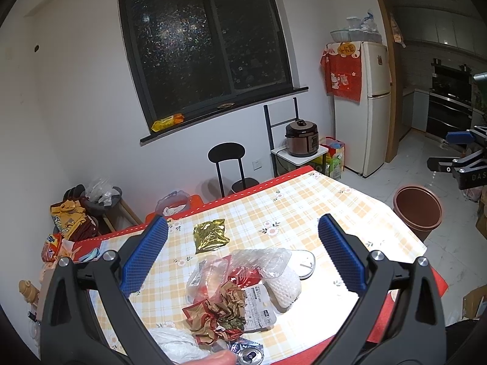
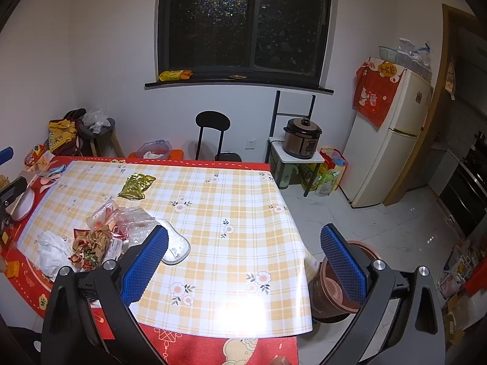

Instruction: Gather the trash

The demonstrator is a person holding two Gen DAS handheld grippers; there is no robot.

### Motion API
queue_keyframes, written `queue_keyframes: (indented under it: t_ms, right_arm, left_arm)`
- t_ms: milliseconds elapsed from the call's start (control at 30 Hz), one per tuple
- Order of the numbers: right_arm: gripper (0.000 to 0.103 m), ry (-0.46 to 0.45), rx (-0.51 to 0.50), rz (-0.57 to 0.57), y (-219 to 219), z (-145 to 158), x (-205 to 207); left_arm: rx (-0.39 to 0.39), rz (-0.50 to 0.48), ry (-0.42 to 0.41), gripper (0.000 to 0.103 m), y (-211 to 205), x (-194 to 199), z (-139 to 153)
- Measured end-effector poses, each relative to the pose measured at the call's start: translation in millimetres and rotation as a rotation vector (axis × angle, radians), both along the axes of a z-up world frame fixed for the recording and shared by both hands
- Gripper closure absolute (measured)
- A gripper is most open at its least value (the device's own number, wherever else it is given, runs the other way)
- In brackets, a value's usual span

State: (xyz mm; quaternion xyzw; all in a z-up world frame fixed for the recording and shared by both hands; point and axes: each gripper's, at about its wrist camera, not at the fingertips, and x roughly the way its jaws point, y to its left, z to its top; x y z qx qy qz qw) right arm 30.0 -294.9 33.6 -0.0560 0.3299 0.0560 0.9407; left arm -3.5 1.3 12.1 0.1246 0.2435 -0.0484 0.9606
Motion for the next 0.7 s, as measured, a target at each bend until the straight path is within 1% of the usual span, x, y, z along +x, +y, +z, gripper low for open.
queue_keyframes:
  t_ms: [700]
  right_arm:
    - [0.004,-0.004,0.0,-0.004,-3.0,-0.6,-1.8]
  left_arm:
    - [-0.001,0.0,-0.001,0.006,-2.7,-0.7,-1.5]
